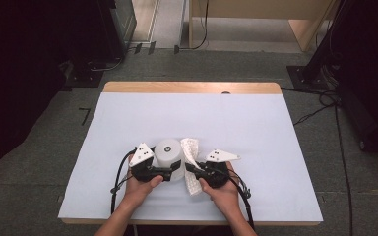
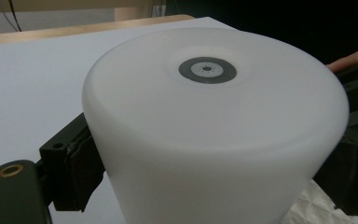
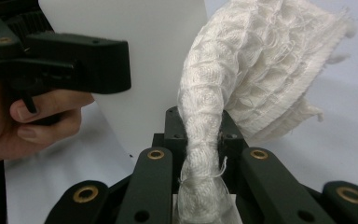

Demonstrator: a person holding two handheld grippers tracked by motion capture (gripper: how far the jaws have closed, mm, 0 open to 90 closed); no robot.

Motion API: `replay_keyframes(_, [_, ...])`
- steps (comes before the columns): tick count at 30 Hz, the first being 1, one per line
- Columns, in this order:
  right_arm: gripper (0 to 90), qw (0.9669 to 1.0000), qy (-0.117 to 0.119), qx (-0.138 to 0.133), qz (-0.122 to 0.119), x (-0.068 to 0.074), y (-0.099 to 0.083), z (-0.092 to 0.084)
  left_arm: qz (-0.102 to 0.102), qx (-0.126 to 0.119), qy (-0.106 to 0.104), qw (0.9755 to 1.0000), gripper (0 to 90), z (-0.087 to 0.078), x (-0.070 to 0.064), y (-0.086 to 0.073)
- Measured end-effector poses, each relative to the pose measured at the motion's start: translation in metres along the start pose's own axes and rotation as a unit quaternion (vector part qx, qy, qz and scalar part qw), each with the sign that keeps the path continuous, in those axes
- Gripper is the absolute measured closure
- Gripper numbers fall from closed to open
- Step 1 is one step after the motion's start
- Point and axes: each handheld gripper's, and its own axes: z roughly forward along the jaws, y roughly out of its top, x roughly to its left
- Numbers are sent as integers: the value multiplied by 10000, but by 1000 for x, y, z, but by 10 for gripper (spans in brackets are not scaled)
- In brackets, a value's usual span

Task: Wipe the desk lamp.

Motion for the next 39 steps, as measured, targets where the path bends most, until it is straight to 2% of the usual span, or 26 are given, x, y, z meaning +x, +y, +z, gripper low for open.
replay_keyframes(3, [798, 9997, 87, -201, 99, 0, 4, -5, 134, 48, 7, 9999, 92, 1, -4, -1])
replay_keyframes(5, [799, 9993, 136, -351, 73, 3, 10, -11, 194, 74, 43, 9998, 92, 2, -6, -1])
replay_keyframes(7, [799, 9983, 216, -531, 40, 7, 15, -18, 170, 80, 34, 9998, 92, 2, -6, -1])
replay_keyframes(11, [799, 9975, 299, -630, -82, 12, 19, -23, -11, -27, -31, 10000, 91, 0, -3, 2])
replay_keyframes(14, [798, 9980, 321, -548, -54, 10, 16, -19, 36, -180, 17, 9998, 91, -6, -3, 8])
replay_keyframes(16, [798, 9983, 331, -471, 21, 7, 12, -15, 58, -180, 2, 9998, 91, -8, -1, 9])
replay_keyframes(19, [799, 9992, 276, -299, -31, 7, 7, -9, 31, -171, 7, 9998, 91, -7, 3, 8])
replay_keyframes(23, [800, 9991, 269, -334, -32, 7, 9, -8, 76, -176, 12, 9998, 92, -6, 4, 7])
replay_keyframes(25, [799, 9988, 265, -387, -120, 10, 14, -13, 217, -168, 25, 9996, 92, -6, 1, 7])
replay_keyframes(27, [799, 9980, 290, -513, -226, 13, 21, -20, 544, -29, 170, 9984, 92, -3, -5, 6])
replay_keyframes(28, [799, 9977, 304, -562, -214, 14, 24, -23, 635, 25, 177, 9978, 92, -1, -8, 5])
replay_keyframes(31, [799, 9975, 276, -610, -225, 14, 25, -26, 524, -18, 122, 9986, 92, 0, -7, 5])
replay_keyframes(33, [798, 9983, 254, -500, -186, 10, 20, -22, 422, -85, 74, 9990, 92, -2, -5, 6])
replay_keyframes(34, [799, 9991, 254, -311, -168, 8, 14, -15, 413, -106, 79, 9991, 92, -3, -3, 6])
replay_keyframes(39, [798, 9994, 322, -87, -69, 7, 6, -4, 276, -169, 114, 9994, 92, -8, 5, 8])
